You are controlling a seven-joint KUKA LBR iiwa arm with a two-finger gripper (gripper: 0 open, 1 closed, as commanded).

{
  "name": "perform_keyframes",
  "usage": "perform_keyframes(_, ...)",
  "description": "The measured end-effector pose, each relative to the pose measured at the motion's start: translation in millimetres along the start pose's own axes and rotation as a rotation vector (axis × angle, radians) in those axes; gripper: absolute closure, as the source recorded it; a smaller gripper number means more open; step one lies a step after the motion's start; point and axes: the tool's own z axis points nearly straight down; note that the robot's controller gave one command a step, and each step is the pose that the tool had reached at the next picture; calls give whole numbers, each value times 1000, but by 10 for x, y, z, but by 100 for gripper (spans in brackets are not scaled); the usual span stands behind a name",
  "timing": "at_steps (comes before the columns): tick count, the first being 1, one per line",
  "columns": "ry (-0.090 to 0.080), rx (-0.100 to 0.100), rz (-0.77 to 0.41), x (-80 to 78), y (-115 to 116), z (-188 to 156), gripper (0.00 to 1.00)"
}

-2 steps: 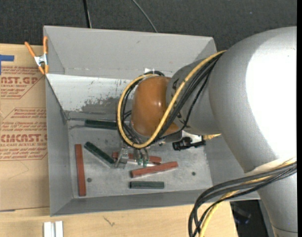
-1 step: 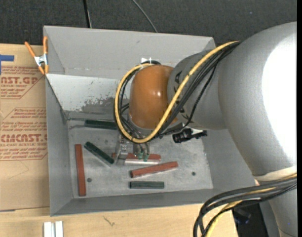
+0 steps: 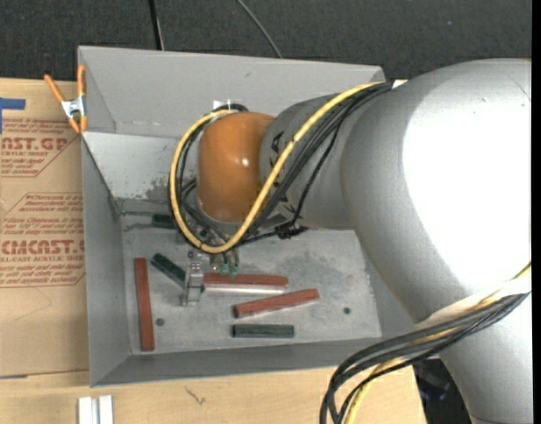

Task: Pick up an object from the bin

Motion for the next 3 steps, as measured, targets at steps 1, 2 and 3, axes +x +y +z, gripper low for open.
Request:
perform_keyframes(1,1,0,-5,-23,29,46,100)
perform_keyframes(2,1,-1,-5,-23,29,46,100)
perform_keyframes(3,5,4,-55,111,181,-49,100)
